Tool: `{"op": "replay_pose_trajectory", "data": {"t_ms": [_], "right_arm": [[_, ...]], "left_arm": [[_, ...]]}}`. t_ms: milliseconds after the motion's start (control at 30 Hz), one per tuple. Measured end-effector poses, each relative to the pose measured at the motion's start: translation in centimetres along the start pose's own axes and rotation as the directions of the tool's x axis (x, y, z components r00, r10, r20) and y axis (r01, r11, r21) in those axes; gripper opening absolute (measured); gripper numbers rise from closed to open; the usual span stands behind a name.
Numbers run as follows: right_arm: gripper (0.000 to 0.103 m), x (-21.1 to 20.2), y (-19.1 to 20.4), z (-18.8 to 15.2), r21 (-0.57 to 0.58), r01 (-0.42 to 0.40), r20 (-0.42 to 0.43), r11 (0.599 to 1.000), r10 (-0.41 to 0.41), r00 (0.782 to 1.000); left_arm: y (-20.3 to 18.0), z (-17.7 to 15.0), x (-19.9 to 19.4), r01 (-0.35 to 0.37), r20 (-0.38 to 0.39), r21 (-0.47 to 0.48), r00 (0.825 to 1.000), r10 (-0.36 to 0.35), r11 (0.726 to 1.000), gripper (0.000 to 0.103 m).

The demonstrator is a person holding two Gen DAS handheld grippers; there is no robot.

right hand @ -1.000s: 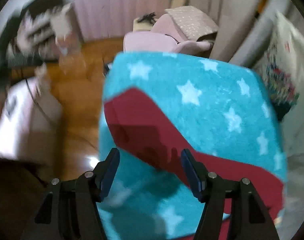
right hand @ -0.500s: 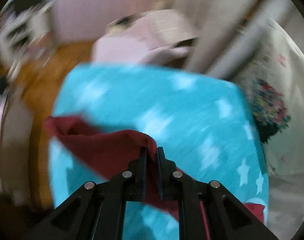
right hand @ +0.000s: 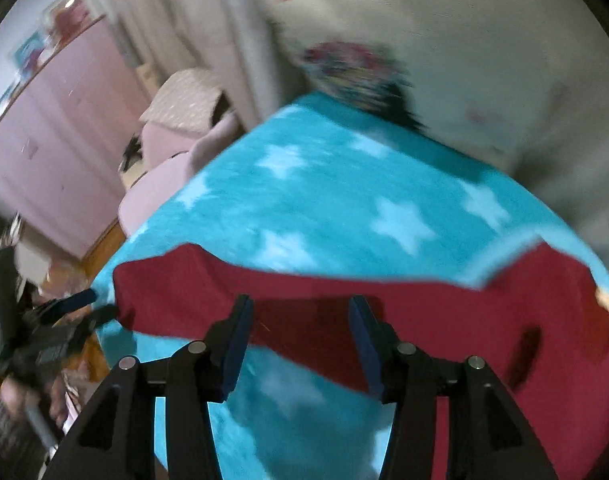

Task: Fold small clothes

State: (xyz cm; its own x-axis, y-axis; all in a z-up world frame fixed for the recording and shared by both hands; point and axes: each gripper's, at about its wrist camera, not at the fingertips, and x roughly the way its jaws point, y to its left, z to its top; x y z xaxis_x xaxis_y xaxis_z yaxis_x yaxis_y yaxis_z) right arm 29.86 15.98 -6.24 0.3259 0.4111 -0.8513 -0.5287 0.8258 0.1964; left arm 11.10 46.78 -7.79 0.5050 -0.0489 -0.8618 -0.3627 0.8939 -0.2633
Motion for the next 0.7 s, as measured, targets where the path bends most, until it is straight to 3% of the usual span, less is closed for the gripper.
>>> {"op": "replay_pose_trajectory", "data": {"t_ms": [100, 133, 167, 233, 267, 367, 500, 567, 700], "right_arm": [[0.053, -2.4, -2.7, -2.7, 0.062, 0.044, 0.017, 0.997, -0.045, 0.999], [0.053, -3.0, -3.6, -3.3, 0.08, 0.063, 0.02, 0.995, -0.065, 0.998], [0.053, -3.8, -4.7, -4.3, 0.113, 0.087, 0.023, 0.99, -0.09, 0.996], [0.053, -5.0, -6.7, -6.0, 0.182, 0.117, 0.02, 0.976, -0.122, 0.992], [0.053, -5.4, -7.7, -6.5, 0.21, 0.124, 0.018, 0.97, -0.131, 0.991], [0.053, -6.8, -10.3, -8.3, 0.306, 0.136, 0.02, 0.942, -0.149, 0.989], [0.054, -7.0, -11.9, -9.3, 0.363, 0.129, 0.016, 0.923, -0.145, 0.989], [0.053, -6.6, -11.6, -9.3, 0.362, 0.119, 0.015, 0.925, -0.133, 0.991], [0.053, -5.3, -9.8, -8.8, 0.334, 0.08, 0.007, 0.939, -0.087, 0.996]], "left_arm": [[-0.9, 1.0, 1.5, 0.045, -0.012, -0.03, 0.999, -0.045, 0.999, 0.083], [-1.3, 1.1, 1.6, 0.063, -0.016, -0.03, 0.998, -0.064, 0.998, 0.061], [-1.7, 1.2, 1.8, 0.064, -0.035, -0.034, 0.997, -0.066, 0.997, 0.049], [-2.0, 1.5, 1.7, 0.028, -0.051, -0.05, 0.998, -0.03, 0.998, 0.011], [-1.2, 1.9, 1.3, 0.071, -0.064, -0.095, 0.995, -0.077, 0.993, 0.005], [2.4, 3.4, -1.2, 0.188, -0.019, -0.257, 0.98, -0.199, 0.948, 0.005], [5.2, 5.3, -4.5, 0.231, 0.067, -0.33, 0.973, -0.222, 0.915, 0.003], [5.2, 5.8, -5.5, 0.228, 0.089, -0.32, 0.974, -0.21, 0.92, 0.003], [2.8, 5.7, -7.5, 0.099, 0.139, -0.178, 0.987, -0.074, 0.979, 0.003]]}}
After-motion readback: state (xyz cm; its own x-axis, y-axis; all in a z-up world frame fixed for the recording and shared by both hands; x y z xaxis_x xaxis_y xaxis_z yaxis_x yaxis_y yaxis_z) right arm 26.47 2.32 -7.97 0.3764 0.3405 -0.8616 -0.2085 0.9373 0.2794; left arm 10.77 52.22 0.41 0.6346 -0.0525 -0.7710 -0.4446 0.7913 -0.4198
